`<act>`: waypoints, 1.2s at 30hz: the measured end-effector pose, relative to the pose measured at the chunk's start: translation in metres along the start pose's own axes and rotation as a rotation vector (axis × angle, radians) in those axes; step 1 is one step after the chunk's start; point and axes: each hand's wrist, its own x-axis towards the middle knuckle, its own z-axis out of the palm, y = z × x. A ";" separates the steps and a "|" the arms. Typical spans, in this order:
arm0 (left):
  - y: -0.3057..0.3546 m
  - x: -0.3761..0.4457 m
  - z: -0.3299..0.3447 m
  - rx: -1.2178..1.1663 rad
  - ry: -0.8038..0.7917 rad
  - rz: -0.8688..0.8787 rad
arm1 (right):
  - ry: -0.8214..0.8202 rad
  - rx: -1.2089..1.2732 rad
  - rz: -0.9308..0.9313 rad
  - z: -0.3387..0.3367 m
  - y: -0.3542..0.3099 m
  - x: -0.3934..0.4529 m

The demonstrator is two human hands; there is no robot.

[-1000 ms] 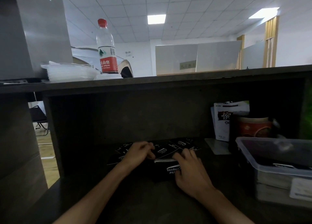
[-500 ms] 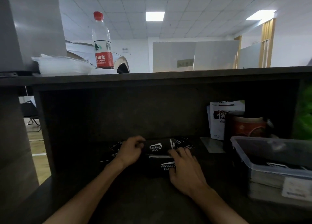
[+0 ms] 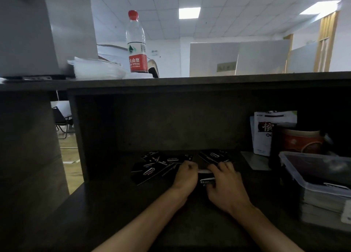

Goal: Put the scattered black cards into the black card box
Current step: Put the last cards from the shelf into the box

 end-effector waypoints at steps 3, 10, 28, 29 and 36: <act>-0.002 0.007 0.000 -0.077 -0.101 -0.033 | 0.005 -0.002 -0.005 0.000 0.002 -0.001; -0.019 0.050 -0.108 0.785 0.114 0.058 | 0.010 -0.004 -0.019 0.001 0.001 0.001; -0.008 0.016 -0.062 0.491 -0.306 0.608 | 0.005 0.084 0.003 -0.002 0.000 0.000; -0.003 0.017 -0.058 0.404 -0.324 0.532 | 0.005 0.061 -0.012 -0.001 0.000 0.000; 0.018 0.030 -0.013 -0.017 -0.104 0.184 | 0.004 0.031 -0.045 0.003 0.004 0.000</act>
